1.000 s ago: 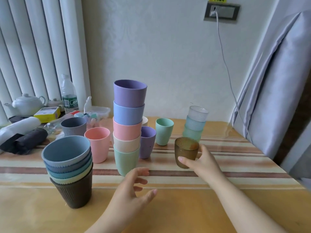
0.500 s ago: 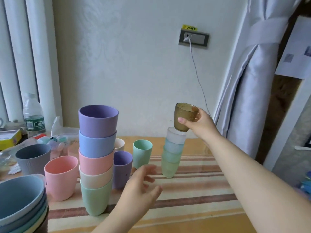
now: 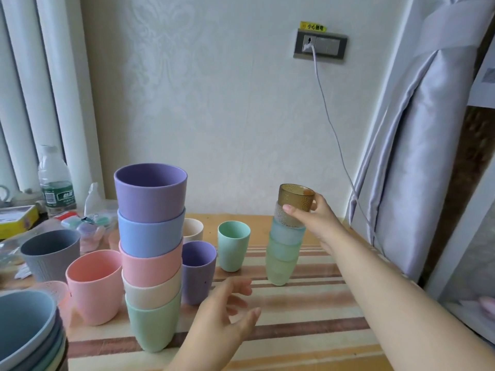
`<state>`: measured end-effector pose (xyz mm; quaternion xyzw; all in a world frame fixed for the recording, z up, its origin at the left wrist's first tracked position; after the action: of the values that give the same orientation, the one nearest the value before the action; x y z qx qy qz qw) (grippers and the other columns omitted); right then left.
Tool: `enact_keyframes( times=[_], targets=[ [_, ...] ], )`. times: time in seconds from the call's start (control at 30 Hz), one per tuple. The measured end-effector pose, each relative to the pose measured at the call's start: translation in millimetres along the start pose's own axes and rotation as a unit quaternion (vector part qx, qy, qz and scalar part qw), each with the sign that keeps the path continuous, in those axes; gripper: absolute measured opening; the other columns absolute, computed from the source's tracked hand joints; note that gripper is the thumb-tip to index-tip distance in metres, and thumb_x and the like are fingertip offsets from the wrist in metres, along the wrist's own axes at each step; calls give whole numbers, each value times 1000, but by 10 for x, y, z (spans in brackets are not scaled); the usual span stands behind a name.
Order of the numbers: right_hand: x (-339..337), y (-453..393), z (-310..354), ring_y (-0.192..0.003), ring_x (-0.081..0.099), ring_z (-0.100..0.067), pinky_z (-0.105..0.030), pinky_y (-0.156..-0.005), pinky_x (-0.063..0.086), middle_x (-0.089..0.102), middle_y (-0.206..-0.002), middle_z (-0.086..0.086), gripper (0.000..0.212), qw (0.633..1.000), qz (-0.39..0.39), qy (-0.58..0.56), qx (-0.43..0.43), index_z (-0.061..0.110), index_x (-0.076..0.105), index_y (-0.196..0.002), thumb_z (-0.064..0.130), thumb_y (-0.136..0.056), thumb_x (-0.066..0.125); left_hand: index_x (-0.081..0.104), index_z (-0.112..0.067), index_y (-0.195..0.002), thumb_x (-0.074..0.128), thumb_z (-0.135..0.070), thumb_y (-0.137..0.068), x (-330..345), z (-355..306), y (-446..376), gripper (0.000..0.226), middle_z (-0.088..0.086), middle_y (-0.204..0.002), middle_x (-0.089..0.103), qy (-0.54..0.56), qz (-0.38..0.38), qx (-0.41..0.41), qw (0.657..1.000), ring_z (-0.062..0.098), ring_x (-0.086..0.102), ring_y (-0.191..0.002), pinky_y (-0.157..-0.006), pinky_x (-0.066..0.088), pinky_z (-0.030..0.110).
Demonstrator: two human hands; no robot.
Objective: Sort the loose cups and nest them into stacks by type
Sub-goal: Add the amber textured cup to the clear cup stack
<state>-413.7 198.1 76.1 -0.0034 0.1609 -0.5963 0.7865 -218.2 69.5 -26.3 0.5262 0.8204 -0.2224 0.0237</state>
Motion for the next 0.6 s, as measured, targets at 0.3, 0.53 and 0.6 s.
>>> enact_keyframes(
  times=[0.3,0.53,0.6],
  targets=[
    [-16,747,91,-133,29,-15,-26,-106,25,38,-138,4,70,971,-135,138,-139,22,34,-136,28,-76,70,56,-37,-93,64,-38,-63,-243,-32,404,31,-24,-102,58,-38,0,26,999,2,60,-86,-71,47,10],
    [761,1654,-168,-99,56,-8,-17,-82,42,60,-109,7,49,982,64,128,-126,25,52,-118,17,-74,72,55,-38,-96,63,-39,-65,-717,107,1084,32,-31,-107,52,-74,-18,-32,997,2,59,-91,-78,48,15],
    [1016,1868,-164,-95,58,-4,-13,-79,44,62,-105,9,45,980,117,107,-119,30,54,-112,15,-74,72,56,-39,-94,63,-33,-66,-905,122,1293,30,-31,-105,55,-86,-42,-39,995,3,60,-88,-77,49,16]
  ],
)
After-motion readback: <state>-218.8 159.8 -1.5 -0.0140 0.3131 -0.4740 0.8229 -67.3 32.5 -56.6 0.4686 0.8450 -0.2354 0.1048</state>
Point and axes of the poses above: each hand's wrist, its own y-axis away from the middle knuckle, its own x-axis out of the palm, z = x × y, the point moved 4 cm from there along -y, towards the middle knuckle
